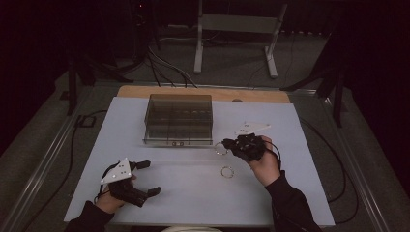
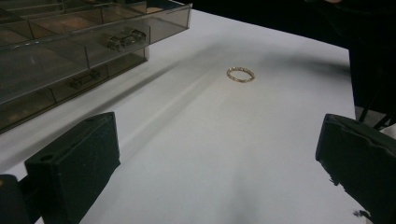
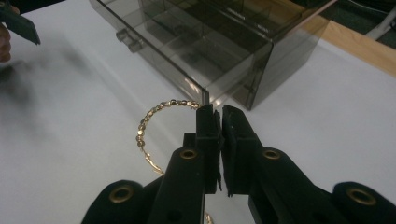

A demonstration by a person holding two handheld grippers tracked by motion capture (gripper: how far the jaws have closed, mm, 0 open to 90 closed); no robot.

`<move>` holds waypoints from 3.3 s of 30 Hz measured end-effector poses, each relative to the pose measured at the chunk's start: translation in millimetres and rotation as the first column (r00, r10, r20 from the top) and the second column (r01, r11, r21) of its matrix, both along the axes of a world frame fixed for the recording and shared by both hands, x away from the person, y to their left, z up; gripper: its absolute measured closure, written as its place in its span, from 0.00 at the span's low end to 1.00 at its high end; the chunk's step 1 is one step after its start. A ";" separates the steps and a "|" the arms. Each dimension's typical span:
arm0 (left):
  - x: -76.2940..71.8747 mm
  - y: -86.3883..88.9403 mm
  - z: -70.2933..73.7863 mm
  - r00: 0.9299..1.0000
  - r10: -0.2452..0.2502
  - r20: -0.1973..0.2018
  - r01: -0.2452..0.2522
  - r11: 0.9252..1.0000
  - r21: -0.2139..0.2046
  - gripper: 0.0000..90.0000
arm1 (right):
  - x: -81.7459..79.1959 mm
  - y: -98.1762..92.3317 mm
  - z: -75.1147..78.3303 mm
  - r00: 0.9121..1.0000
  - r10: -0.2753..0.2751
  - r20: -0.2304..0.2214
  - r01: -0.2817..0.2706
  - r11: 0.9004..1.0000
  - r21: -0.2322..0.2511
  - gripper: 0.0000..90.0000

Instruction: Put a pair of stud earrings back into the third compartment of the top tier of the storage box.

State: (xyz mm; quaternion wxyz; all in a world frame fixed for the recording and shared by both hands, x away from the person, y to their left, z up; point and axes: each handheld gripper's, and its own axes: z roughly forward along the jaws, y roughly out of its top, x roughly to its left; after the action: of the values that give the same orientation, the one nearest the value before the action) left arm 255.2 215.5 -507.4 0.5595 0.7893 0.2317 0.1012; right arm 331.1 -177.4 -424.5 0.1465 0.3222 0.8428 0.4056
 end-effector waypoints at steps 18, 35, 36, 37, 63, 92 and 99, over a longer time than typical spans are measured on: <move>0.2 0.2 0.1 1.000 0.001 -0.002 -0.001 1.000 -0.005 0.01 | 24.9 21.5 21.8 1.000 0.006 0.018 -0.006 1.000 0.022 0.96; 0.3 0.5 0.3 1.000 0.000 0.001 0.000 1.000 -0.005 0.01 | 59.7 35.5 14.3 1.000 -0.021 -0.020 0.022 0.999 0.049 0.96; 0.3 0.6 0.3 1.000 -0.001 -0.001 0.001 1.000 -0.008 0.01 | 61.1 36.2 13.9 0.999 -0.025 -0.021 0.026 0.998 0.048 0.96; 0.2 0.5 0.1 1.000 0.001 -0.001 -0.001 1.000 -0.010 0.01 | 63.6 37.2 12.9 0.999 -0.028 -0.024 0.029 0.998 0.051 0.96; 0.2 1.2 0.3 1.000 0.006 -0.001 -0.006 1.000 -0.012 0.01 | 86.4 62.0 0.4 0.997 -0.014 -0.078 0.020 0.997 0.074 0.83; 0.6 1.1 0.7 1.000 0.007 -0.005 -0.007 1.000 -0.013 0.01 | 50.7 30.0 17.5 0.999 0.027 -0.029 -0.023 0.989 0.145 0.09; 0.4 0.6 0.6 1.000 0.006 -0.004 -0.006 1.000 -0.012 0.01 | 35.3 18.8 10.0 0.999 0.026 -0.033 -0.022 0.993 0.119 0.03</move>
State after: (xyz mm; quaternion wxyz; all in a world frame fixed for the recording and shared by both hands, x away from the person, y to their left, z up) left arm 255.6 216.1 -506.7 0.5634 0.7856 0.2355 0.1000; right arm 366.4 -158.6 -414.5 0.1079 0.3269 0.8234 0.4510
